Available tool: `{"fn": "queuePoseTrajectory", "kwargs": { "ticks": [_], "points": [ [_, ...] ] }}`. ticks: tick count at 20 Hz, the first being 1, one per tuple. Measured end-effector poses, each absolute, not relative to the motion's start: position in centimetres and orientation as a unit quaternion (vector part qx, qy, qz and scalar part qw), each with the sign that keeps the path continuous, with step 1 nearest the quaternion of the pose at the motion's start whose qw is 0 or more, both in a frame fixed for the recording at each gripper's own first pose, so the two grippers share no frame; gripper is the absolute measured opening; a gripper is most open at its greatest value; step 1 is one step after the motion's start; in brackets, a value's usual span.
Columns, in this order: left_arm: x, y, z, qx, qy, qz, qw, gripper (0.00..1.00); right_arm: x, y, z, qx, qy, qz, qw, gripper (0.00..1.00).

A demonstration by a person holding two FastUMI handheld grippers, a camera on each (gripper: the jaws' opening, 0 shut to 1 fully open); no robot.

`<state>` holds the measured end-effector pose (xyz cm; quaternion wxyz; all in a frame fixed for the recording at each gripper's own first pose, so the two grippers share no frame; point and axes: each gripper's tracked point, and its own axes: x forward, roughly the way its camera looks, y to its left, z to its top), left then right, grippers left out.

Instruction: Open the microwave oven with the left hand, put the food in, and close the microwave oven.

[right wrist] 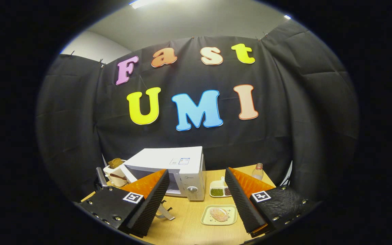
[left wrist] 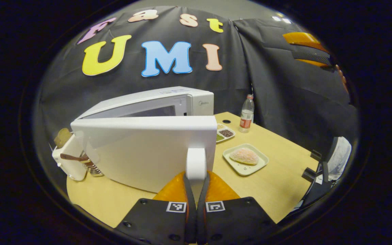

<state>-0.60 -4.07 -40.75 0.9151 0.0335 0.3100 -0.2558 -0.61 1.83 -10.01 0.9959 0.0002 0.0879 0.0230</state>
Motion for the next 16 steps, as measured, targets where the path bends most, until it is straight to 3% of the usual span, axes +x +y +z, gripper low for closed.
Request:
{"fn": "queuePoseTrajectory", "kwargs": {
  "ticks": [7, 16],
  "points": [
    [-6.1, 1.8, -39.8, 0.05, 0.323, -0.3, 0.896, 0.07, -3.0, 5.1, -11.0, 0.013, 0.089, 0.017, 0.996, 1.0],
    [-10.8, 10.3, -39.1, 0.059, 0.335, -0.301, 0.891, 0.07, -4.7, 7.4, -14.2, 0.063, 0.123, 0.002, 0.99, 1.0]
  ]
}}
